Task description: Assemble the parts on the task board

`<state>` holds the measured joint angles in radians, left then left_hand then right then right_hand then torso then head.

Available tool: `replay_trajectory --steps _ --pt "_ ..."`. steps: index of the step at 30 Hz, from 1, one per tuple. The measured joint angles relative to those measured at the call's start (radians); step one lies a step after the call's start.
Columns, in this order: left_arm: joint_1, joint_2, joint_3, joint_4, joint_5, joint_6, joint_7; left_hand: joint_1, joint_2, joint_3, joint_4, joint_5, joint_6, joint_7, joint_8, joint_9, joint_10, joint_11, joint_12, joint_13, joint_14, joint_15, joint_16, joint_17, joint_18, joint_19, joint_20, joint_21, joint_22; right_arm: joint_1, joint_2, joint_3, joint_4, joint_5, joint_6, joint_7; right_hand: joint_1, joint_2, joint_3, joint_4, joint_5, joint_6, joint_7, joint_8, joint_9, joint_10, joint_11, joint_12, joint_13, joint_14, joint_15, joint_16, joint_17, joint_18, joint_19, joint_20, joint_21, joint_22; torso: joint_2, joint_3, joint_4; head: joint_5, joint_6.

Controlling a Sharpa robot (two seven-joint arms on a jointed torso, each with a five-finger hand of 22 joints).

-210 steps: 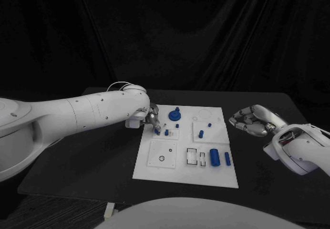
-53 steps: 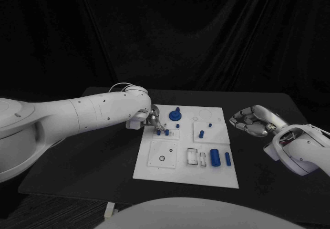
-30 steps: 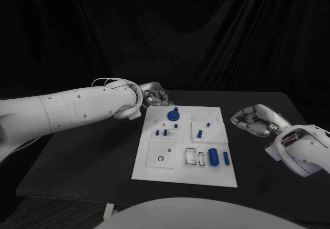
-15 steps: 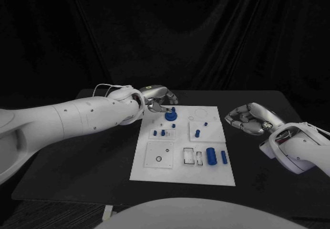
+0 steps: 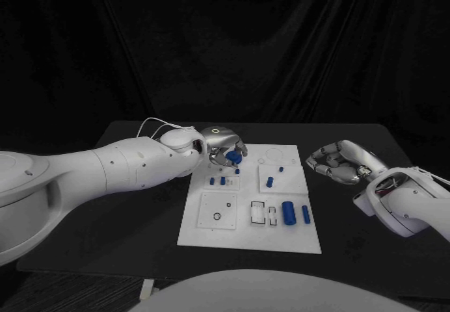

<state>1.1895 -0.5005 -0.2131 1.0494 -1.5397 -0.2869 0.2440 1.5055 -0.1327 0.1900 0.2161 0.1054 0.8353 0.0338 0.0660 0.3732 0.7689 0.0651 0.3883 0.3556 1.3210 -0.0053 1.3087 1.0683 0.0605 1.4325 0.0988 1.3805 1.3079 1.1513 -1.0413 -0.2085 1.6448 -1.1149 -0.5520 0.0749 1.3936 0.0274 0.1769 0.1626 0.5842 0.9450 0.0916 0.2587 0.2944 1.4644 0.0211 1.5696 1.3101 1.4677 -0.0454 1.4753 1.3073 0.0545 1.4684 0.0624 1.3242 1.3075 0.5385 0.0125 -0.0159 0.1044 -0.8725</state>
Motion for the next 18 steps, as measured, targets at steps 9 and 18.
replay_trajectory --steps 9,18 --pt "-0.011 0.023 0.000 -0.023 -0.027 0.001 -0.001 -0.004 0.004 -0.004 -0.004 0.004 0.032 0.015 0.006 -0.019 0.067 -0.004 0.052 0.019 0.003 -0.003 0.012 -0.004 0.000 0.005 -0.002 0.000 0.000 -0.002 0.004 0.000 -0.002 0.000 0.000 0.003 0.000 0.000 0.000 0.000 0.000 0.000 0.000 0.000 0.000 0.000 0.000 0.000 0.000 0.000 0.000 0.000 0.000 0.000 0.000 0.000 0.000 0.000 0.000 0.0009 -0.0004 -0.006 0.000" --pt "-0.020 0.042 0.000 -0.042 -0.037 0.017 -0.005 -0.005 0.005 -0.003 -0.004 0.032 0.040 0.016 0.006 -0.027 0.067 -0.004 0.056 0.018 -0.004 -0.003 0.003 -0.027 0.000 0.005 -0.002 -0.004 0.000 -0.003 0.007 0.000 -0.010 0.000 0.001 0.003 0.000 0.000 0.000 0.000 0.000 0.000 0.000 0.000 0.000 0.000 0.000 0.000 0.000 0.000 0.000 0.000 0.000 0.000 0.000 0.000 -0.006 0.000 0.000 0.0012 -0.0004 -0.003 0.000"
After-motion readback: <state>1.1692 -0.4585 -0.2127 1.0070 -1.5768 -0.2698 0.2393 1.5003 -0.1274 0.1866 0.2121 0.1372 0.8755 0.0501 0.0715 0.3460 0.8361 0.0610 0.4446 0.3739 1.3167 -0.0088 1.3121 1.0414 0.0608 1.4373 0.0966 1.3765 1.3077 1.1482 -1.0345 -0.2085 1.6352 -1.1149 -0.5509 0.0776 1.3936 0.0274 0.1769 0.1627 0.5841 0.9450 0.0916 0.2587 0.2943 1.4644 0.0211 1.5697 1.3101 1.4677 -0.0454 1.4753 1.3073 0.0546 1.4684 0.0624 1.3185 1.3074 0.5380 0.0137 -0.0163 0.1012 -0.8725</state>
